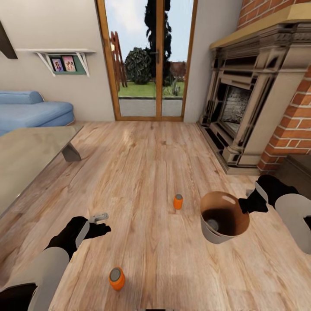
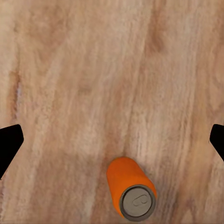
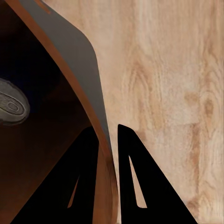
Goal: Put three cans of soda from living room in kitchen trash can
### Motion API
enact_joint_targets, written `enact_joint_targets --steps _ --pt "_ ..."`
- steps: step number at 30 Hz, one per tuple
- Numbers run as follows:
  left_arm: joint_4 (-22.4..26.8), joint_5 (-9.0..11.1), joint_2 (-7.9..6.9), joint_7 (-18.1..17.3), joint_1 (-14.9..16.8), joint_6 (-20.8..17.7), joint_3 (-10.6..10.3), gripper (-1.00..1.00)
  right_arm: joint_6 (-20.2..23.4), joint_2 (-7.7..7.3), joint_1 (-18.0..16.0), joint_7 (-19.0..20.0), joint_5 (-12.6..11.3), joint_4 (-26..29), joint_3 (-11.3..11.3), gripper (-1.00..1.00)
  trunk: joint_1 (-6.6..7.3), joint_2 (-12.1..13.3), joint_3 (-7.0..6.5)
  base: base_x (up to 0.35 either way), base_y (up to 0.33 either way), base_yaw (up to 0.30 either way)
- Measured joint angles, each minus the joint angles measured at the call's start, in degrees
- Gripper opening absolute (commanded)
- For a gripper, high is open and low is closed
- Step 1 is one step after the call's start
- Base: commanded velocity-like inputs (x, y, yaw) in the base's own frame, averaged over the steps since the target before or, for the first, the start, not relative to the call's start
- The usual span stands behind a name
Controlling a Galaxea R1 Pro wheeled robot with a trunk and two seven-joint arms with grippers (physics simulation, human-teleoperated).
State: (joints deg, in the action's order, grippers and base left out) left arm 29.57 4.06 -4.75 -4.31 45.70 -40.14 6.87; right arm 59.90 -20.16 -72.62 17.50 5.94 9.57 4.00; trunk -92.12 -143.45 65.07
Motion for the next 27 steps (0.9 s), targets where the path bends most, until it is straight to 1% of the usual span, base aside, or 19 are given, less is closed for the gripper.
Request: enact_joint_targets --steps 2,4,7,10,12,13,16,18,19,20,23,24,27 --pt "0.06 0.00 0.11 0.00 0.00 -0.01 -0.04 1.00 0.01 -0.02 -0.86 -0.03 0.02 -0.69 0.16 -1.00 -0.05 -0.03 0.60 0.000 0.000 0.000" --pt "0.09 0.07 0.86 -0.18 0.05 -0.02 -0.08 1.00 -0.03 -0.04 -1.84 -0.03 0.39 -1.59 1.16 -1.00 -0.11 -0.05 1.22 0.000 0.000 0.000" --pt "-0.04 0.11 2.68 -0.50 0.07 -0.09 -0.10 1.00 -0.07 -0.07 -3.06 -0.04 0.95 -2.71 2.67 -1.00 -0.18 -0.09 2.14 0.000 0.000 0.000" --pt "-0.10 0.02 3.31 -0.38 0.08 -0.10 -0.10 1.00 -0.06 0.03 -4.73 -0.03 0.91 -4.96 3.14 -1.00 -0.26 -0.13 3.07 0.000 0.000 0.000" --pt "-0.14 -0.03 3.51 -0.31 0.08 -0.12 -0.10 1.00 -0.03 0.11 -6.10 -0.02 0.55 -6.66 3.03 -1.00 -0.31 -0.16 3.69 0.000 0.000 0.000" --pt "-0.16 -0.05 3.64 -0.26 0.08 -0.18 -0.10 1.00 -0.02 0.18 -7.39 -0.02 0.46 -8.19 3.13 -1.00 -0.33 -0.18 3.99 0.000 0.000 0.000" --pt "-0.19 -0.08 3.79 -0.14 0.07 -0.51 -0.11 1.00 0.01 0.24 -8.99 -0.01 0.11 -9.88 2.76 -1.00 -0.41 -0.21 4.92 0.000 0.000 0.000" --pt "-0.21 -0.10 3.93 -0.03 0.08 -0.79 -0.11 1.00 0.00 0.27 -10.25 -0.02 0.08 -10.79 3.55 -1.00 -0.47 -0.24 5.54 0.000 0.000 0.000" --pt "-0.21 -0.10 3.97 0.05 0.08 -0.89 -0.11 1.00 0.03 0.28 -10.91 -0.02 -0.18 -11.17 4.58 -1.00 -0.49 -0.26 5.85 0.000 0.000 0.000" --pt "-0.21 -0.11 4.01 0.11 0.08 -0.98 -0.11 1.00 0.02 0.33 -11.93 -0.03 -0.20 -11.50 6.06 -1.00 -0.51 -0.27 6.16 0.000 0.000 0.000" --pt "-0.21 -0.14 4.03 0.15 0.09 -1.04 -0.11 1.00 -0.10 0.40 -12.98 -0.09 0.92 -11.75 8.27 -1.00 -0.60 -0.31 7.09 0.000 0.000 0.000" --pt "-0.21 -0.15 4.03 0.15 0.09 -1.05 -0.11 1.00 -0.11 0.41 -13.14 -0.07 1.09 -11.79 8.63 -1.00 -0.62 -0.32 7.40 0.000 0.000 0.000" --pt "-0.35 -0.18 4.04 0.17 0.09 -1.07 -0.11 1.00 -0.05 0.42 -13.74 -0.03 0.58 -11.86 8.98 -1.00 -0.70 -0.36 8.33 0.000 0.000 0.000"
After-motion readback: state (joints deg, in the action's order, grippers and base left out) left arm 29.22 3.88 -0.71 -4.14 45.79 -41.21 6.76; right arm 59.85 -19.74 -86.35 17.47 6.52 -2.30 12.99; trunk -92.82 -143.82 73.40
